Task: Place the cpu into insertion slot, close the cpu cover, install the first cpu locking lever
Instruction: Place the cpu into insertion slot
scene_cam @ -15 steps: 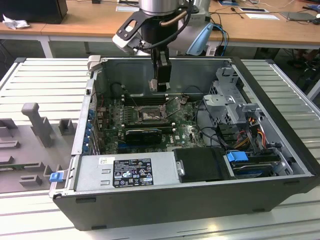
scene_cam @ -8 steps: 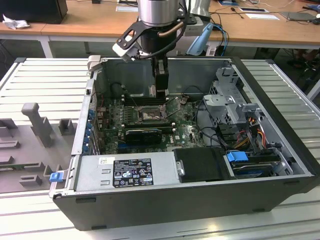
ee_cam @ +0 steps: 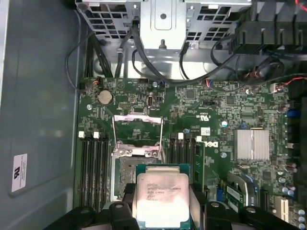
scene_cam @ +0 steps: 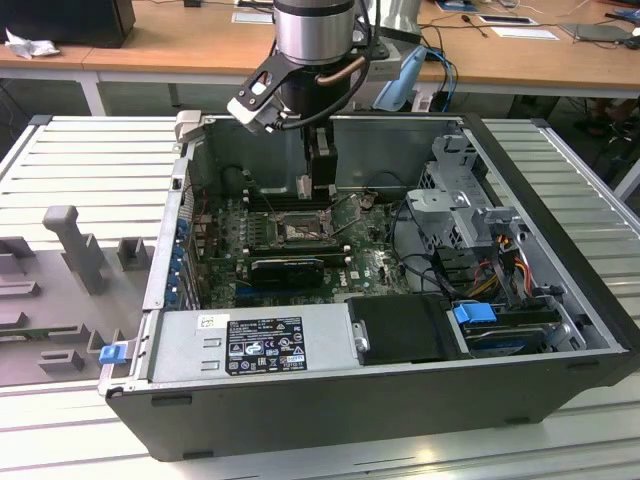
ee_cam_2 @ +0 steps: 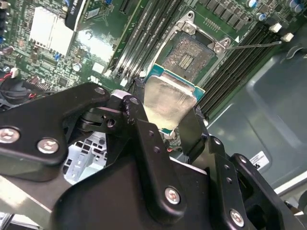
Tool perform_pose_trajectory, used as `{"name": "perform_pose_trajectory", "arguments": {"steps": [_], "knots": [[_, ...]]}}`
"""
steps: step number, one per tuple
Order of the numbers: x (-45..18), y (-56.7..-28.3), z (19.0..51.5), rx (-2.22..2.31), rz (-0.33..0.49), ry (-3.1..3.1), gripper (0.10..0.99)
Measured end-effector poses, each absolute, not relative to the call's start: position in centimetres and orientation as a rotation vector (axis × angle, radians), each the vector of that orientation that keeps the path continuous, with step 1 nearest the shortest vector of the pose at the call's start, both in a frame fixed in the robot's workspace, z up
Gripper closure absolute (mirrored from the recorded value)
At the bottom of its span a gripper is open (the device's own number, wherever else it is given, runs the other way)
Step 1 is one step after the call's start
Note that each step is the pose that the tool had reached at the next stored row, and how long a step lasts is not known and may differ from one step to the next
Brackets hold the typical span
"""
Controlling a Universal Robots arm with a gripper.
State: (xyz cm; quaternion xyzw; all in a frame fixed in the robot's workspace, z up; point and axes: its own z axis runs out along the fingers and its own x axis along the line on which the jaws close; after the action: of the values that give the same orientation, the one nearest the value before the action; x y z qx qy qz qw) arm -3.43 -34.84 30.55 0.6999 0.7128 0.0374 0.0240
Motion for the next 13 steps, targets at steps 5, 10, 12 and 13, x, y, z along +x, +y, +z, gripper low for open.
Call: {"name": "perform_pose_trajectory", "arguments": {"steps": [5, 10, 12, 13], "knots": [[-3.4, -34.7, 29.5, 2.166, 0.116, 2.206, 0.561], [-3.5, -34.7, 28.4, 2.166, 0.116, 2.206, 0.561], [-3.6, -34.7, 27.9, 2.166, 0.116, 2.206, 0.561], [-3.6, -34.6, 27.7, 2.166, 0.116, 2.206, 0.561]]}}
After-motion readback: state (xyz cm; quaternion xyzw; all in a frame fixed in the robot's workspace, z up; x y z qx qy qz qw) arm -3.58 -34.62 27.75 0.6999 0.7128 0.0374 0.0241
